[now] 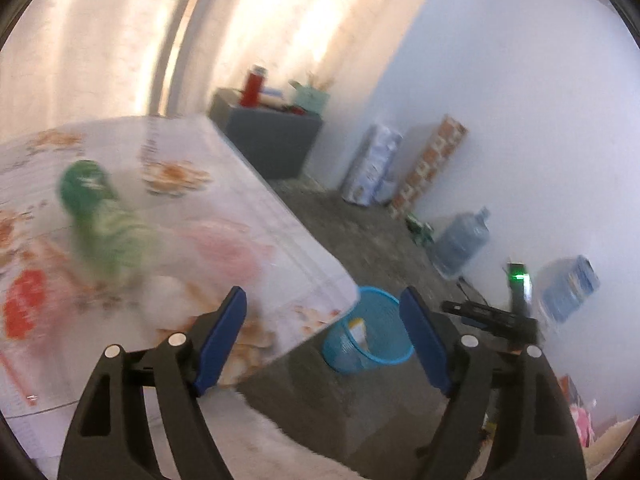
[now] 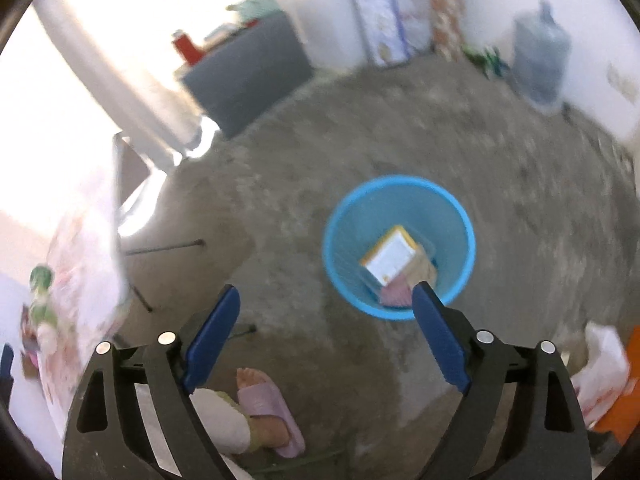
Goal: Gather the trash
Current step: 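Move both tools back from the wastebasket toward the table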
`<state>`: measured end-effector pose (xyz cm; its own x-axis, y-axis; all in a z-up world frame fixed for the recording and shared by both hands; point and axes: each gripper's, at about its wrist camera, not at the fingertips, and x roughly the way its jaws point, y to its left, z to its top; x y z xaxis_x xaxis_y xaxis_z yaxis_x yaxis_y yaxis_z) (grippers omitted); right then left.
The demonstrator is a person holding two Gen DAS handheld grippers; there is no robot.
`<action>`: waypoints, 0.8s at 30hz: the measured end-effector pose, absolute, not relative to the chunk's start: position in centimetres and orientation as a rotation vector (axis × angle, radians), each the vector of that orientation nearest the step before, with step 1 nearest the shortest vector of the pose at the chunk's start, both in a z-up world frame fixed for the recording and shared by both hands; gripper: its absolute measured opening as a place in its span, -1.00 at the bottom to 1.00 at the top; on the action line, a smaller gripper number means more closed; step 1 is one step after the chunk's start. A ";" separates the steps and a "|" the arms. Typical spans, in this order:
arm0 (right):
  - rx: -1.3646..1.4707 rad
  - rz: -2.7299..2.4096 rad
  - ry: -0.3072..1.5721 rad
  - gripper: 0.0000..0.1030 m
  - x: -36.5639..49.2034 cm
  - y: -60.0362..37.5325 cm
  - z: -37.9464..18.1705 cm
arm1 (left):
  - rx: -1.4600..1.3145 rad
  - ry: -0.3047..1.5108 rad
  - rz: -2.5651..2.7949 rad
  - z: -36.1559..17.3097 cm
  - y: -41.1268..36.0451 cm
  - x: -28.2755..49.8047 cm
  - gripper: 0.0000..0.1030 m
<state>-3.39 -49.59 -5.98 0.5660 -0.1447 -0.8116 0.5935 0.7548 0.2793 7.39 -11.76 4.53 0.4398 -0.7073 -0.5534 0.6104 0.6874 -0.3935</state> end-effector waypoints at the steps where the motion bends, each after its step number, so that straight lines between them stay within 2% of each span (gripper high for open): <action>1: 0.551 -0.450 0.857 0.70 -3.1 -48.6 -5.0 | -0.156 0.739 -0.794 4.7 -10.4 7.4 0.54; 7: 0.351 -0.365 0.773 0.84 -0.7 -42.1 0.9 | -0.206 0.671 -0.672 4.9 -4.3 7.4 0.64; 10: 0.240 -0.313 0.744 0.84 0.9 -38.4 2.9 | -0.208 0.652 -0.606 4.7 -2.2 7.4 0.68; 17: 0.020 -0.175 0.732 0.84 5.3 -30.0 4.1 | -0.267 0.641 -0.481 3.4 2.1 7.1 0.72; 24: -0.072 -0.057 0.676 0.84 7.6 -22.3 4.2 | -0.269 0.621 -0.399 2.5 6.0 6.6 0.77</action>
<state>7.60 -22.30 4.24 0.7785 -0.0757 -0.6231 0.0291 0.9960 -0.0847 6.61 6.01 2.54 0.7412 -0.4385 -0.5084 0.2799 0.8901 -0.3596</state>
